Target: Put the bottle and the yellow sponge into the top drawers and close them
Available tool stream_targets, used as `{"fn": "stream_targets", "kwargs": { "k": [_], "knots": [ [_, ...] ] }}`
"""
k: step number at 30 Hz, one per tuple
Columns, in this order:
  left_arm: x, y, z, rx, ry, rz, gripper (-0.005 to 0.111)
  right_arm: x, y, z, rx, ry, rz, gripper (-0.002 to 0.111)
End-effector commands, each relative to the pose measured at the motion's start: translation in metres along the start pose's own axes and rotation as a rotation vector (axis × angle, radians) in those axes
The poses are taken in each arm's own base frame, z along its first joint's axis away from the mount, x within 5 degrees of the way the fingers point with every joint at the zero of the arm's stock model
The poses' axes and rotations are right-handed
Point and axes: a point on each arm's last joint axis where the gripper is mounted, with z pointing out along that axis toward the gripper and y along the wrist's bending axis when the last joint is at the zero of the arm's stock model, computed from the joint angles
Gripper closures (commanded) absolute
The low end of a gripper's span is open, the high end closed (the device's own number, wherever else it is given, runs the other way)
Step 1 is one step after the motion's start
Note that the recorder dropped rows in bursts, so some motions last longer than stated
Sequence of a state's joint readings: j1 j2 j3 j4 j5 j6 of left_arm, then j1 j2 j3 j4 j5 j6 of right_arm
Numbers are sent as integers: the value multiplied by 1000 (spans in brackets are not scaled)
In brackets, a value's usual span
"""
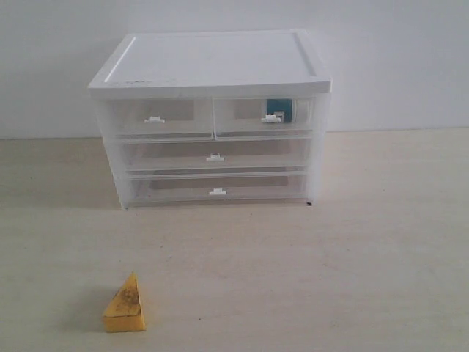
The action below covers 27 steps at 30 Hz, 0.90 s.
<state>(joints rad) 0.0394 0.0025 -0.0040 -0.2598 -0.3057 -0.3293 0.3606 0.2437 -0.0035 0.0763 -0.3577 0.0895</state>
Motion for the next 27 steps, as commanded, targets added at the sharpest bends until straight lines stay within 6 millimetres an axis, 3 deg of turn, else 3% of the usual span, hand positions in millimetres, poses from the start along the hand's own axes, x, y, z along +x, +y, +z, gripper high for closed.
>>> {"fn": "stream_targets", "kwargs": {
  "k": [1,7,12,20,27],
  "knots": [
    [-21,-23,6,150,-93,53,103,0,0,-1,0,-6,2,108],
    [-32,-57,50,299,83,61,103,0,0,-1,0,-6,4,108],
    [-8,-64,95,405,239,-47,103,1,0,-1,1,2,6,108],
    [71,-40,148,452,554,-273,103,1,0,-1,1,2,4,108],
    [139,-6,166,323,758,-446,103,1,0,-1,1,2,4,108]
  ]
}}
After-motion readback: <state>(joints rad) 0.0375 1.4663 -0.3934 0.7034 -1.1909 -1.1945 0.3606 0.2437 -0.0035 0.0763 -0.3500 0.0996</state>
